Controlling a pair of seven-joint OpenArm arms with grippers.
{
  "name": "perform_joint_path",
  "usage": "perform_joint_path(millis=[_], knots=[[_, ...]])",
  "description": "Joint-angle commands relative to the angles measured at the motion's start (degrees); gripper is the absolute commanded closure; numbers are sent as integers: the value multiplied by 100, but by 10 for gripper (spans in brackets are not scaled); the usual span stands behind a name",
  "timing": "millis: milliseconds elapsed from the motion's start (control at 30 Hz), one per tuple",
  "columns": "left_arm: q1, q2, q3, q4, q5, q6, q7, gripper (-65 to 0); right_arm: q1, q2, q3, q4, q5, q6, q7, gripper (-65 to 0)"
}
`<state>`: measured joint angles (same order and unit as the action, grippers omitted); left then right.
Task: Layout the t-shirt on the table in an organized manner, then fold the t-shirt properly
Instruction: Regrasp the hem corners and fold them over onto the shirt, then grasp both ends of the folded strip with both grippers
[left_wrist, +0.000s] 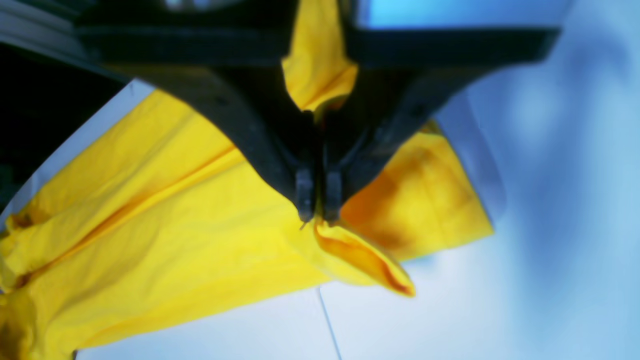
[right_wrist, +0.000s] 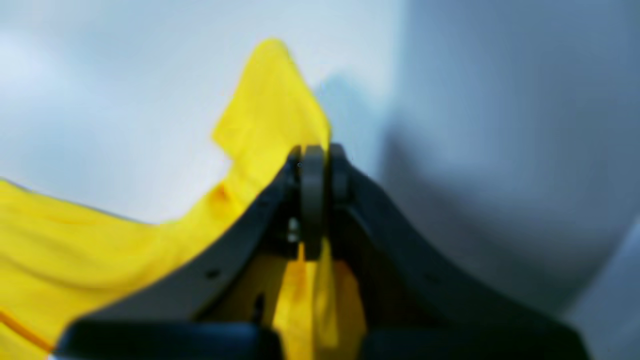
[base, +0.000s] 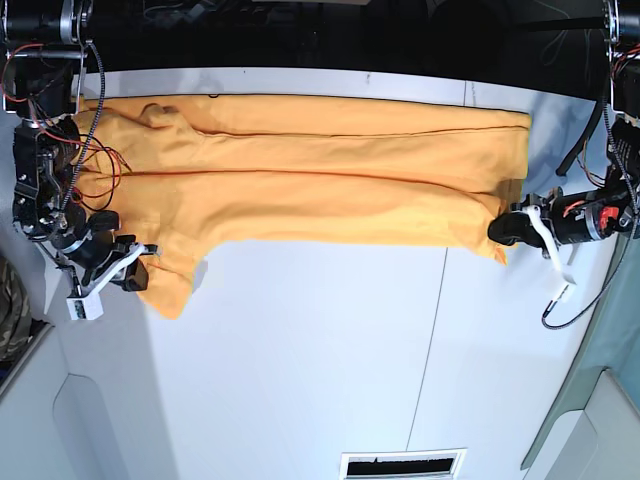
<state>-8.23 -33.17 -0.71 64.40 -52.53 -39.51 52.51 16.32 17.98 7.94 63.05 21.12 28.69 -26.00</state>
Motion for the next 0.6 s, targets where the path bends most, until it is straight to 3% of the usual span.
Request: perform_joint_path(millis=[0,133,300,367,567], knots=[[-111,-131,-37,85,-129,-49,-74,0,-15,92,160,391,240,70,-44,0],[-111,-291,-37,85,-348,-49,-35,0,-704,92,691,1687,802,118,-566,0],[-111,-402,-37,133,-605,-49,450,0,-1755,92,1405,3038,1412,146,-752,0],[-109,-400,-37,133,-697,-49,638,0,-2146,92,1650,3386,1674,315,-765,0],[-111,-404,-37,133,-914,-49,905,0,-3095,87,1969,3877,2181,330,-879,0]])
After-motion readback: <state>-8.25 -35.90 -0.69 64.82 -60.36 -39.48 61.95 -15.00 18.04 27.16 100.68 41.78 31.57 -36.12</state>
